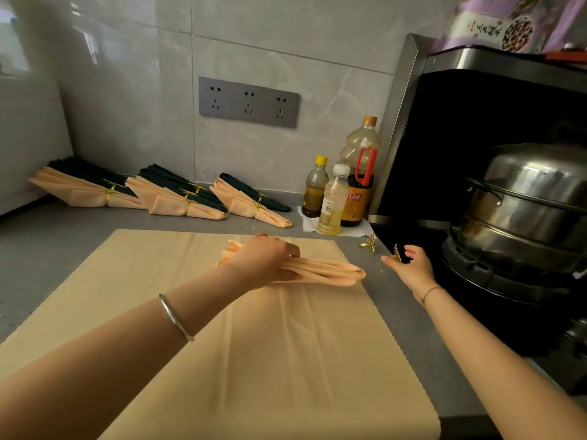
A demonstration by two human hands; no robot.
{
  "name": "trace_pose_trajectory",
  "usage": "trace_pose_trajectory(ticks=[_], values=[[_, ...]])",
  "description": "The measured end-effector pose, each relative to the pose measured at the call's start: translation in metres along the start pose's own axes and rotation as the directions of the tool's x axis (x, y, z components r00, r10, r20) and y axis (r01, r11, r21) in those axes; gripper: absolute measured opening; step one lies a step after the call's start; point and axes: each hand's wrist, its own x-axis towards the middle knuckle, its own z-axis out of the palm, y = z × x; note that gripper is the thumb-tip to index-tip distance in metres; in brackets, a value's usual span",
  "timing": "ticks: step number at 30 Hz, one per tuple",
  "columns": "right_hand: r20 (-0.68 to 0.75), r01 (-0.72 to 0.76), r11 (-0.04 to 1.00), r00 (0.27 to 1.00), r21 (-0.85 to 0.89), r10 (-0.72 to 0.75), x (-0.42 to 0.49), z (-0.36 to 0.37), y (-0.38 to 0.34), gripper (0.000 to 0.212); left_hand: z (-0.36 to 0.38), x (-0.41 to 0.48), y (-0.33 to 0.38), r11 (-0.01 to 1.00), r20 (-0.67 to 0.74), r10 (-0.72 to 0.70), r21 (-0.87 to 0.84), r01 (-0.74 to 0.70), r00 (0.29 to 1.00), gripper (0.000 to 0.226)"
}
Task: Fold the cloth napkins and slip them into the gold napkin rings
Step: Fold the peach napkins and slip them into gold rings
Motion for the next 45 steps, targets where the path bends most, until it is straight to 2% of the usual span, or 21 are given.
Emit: trace_pose_trajectory(ticks=[4, 9, 12, 15, 17, 20, 23, 29, 33, 35, 39, 41, 45], values=[[-0.013, -0.049, 0.998, 0.999, -0.049, 0.048, 0.027, 0.007, 0.019, 0.068, 0.001, 0.005, -0.002, 0.998, -0.014, -0.054, 0.026, 0.055, 0.998, 0.041], [-0.053, -0.023, 0.991, 0.998, -0.132, 0.016, 0.040, 0.016, 0.026, 0.045, 0.004, 0.010, -0.006, 0.994, -0.001, -0.100, 0.037, 0.100, 0.995, 0.044], [-0.044, 0.008, 0.997, 0.999, -0.072, -0.011, 0.030, 0.014, 0.020, 0.038, 0.003, 0.009, -0.008, 0.993, 0.005, -0.118, 0.019, 0.118, 0.993, 0.045], [0.098, 0.168, 0.986, 0.981, -0.021, -0.165, 0.003, 0.013, 0.003, 0.039, 0.001, 0.004, -0.013, 0.990, 0.017, -0.137, 0.026, 0.136, 0.990, 0.044], [0.253, 0.318, 0.947, 0.921, -0.046, -0.297, -0.021, 0.011, -0.014, 0.037, -0.002, 0.000, -0.016, 0.990, 0.022, -0.140, 0.032, 0.139, 0.990, 0.043], [0.468, 0.422, 0.901, 0.820, -0.103, -0.330, -0.053, 0.009, -0.036, 0.048, -0.006, -0.008, -0.018, 0.991, 0.030, -0.132, 0.042, 0.131, 0.991, 0.041], [0.529, 0.496, 0.851, 0.775, -0.169, -0.347, -0.076, 0.013, -0.049, 0.058, -0.008, -0.018, -0.015, 0.993, 0.058, -0.107, 0.061, 0.103, 0.993, 0.040], [0.646, 0.536, 0.841, 0.669, -0.076, -0.368, -0.112, 0.024, -0.070, 0.060, -0.014, -0.035, -0.009, 0.997, 0.102, -0.046, 0.062, 0.040, 0.994, 0.041], [0.638, 0.553, 0.833, 0.634, 0.021, -0.437, -0.136, 0.043, -0.081, 0.058, -0.016, -0.045, -0.003, 0.998, 0.082, -0.059, 0.029, 0.056, 0.995, 0.042], [0.627, 0.632, 0.774, 0.617, -0.036, -0.475, -0.142, 0.048, -0.086, 0.058, -0.019, -0.049, -0.003, 0.997, 0.074, -0.062, 0.043, 0.059, 0.995, 0.043], [0.657, 0.641, 0.761, 0.615, -0.096, -0.435, -0.142, 0.045, -0.076, 0.064, -0.023, -0.064, -0.008, 0.996, 0.095, -0.080, 0.045, 0.076, 0.992, 0.043], [0.614, 0.682, 0.710, 0.640, -0.175, -0.463, -0.140, 0.042, -0.069, 0.051, -0.024, -0.069, -0.012, 0.996, 0.098, -0.089, 0.026, 0.087, 0.991, 0.042], [0.568, 0.663, 0.733, 0.666, -0.153, -0.483, -0.144, 0.045, -0.065, 0.030, -0.022, -0.071, -0.006, 0.999, 0.099, -0.044, 0.026, 0.042, 0.994, 0.048]])
